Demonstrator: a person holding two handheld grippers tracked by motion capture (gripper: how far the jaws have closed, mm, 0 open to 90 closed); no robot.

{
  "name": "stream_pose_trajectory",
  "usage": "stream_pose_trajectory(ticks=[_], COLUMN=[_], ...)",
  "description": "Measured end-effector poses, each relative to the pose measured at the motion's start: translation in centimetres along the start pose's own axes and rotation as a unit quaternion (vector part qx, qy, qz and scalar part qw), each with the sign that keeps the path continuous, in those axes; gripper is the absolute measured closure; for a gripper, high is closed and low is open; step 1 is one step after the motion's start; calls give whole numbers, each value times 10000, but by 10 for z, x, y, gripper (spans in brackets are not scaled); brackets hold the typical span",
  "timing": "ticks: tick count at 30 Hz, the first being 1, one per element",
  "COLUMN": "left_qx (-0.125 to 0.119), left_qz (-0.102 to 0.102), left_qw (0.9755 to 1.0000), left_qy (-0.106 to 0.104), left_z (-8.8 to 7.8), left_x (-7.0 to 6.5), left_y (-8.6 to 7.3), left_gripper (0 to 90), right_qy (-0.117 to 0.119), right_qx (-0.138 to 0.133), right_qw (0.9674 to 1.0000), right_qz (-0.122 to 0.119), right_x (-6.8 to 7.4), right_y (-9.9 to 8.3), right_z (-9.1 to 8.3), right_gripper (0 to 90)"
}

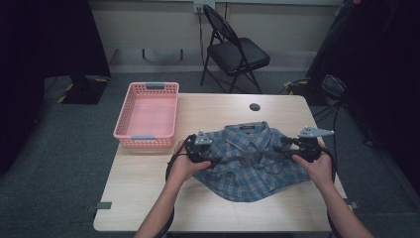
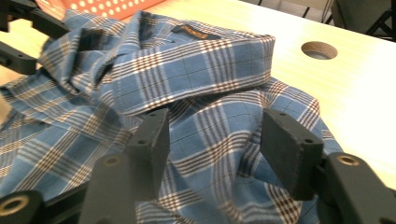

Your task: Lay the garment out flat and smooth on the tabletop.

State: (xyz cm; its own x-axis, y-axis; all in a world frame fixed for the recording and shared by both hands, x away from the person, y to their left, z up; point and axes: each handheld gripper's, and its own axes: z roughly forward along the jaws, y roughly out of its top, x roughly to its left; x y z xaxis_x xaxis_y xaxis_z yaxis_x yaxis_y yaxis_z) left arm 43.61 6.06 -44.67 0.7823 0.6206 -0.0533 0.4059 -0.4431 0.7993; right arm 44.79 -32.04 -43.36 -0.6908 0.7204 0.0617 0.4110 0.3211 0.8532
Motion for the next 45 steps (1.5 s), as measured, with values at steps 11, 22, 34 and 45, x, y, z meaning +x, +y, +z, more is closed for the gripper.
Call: stream_pose_trajectory(ticks=[11,22,34,45], left_qx=[-5,151,206,268], left_qz=[13,-116,-41,241], left_qw=[10000,9995,9989,9981], left_qy=[44,238,413,507], left_z=[6,8,12,9], left_x=[-2,0,-2,-7], left_y=[4,5,5,11], left_gripper=[394,495,697,834], right_qy=[36,70,72,64], right_qx=[52,108,226,204], right_qw=[9999,9996,9993,9995], right_qz=[147,266,277,213], right_x=[-3,-6,-3,-2], right_y=[-4,-7,-6,-3], right_z=[6,6,10,7], right_gripper=[537,616,737,840])
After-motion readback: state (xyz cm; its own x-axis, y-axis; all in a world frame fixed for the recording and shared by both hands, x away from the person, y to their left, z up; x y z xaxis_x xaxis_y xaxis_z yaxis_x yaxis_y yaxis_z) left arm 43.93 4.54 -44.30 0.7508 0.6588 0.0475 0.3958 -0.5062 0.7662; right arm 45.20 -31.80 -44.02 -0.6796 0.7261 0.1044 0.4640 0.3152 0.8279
